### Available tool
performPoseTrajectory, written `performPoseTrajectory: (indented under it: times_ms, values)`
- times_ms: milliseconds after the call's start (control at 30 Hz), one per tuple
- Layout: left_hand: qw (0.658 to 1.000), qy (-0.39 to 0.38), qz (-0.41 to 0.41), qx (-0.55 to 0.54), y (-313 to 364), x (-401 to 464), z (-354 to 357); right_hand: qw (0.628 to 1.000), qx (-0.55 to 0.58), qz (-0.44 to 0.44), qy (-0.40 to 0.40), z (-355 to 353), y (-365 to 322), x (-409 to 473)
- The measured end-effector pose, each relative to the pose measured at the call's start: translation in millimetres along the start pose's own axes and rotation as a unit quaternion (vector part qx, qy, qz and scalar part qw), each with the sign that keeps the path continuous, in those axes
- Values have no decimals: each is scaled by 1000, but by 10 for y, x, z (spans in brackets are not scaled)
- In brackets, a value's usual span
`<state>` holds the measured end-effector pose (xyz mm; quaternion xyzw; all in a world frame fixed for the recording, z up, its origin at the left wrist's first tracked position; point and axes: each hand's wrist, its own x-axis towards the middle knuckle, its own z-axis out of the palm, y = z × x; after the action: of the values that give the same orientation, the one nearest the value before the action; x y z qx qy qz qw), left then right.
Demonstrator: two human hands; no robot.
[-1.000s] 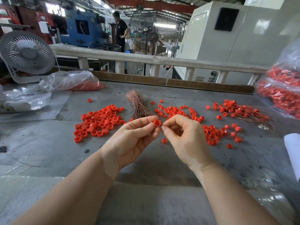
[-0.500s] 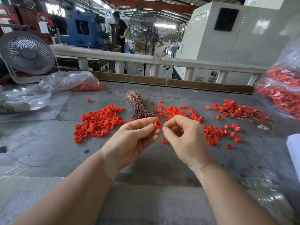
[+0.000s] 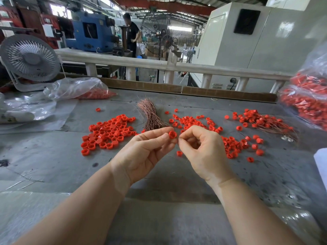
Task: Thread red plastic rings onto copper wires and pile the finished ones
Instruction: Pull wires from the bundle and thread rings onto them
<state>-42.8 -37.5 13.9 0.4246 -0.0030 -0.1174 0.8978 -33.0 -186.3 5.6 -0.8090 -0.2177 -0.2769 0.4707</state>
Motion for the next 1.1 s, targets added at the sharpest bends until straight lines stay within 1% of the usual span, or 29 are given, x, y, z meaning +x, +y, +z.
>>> performPoseTrajectory:
  times_ms: [300, 467, 1100]
  values:
    - [1000, 6, 3, -28, -7, 4, 23, 999, 33, 26, -11, -2, -5, 9]
    - [999, -8, 6, -34, -5, -3, 21, 998, 47, 43, -6, -2, -2, 18]
    - [1000, -7, 14, -26, -8, 1, 12, 998, 43, 39, -9, -12, -30, 15]
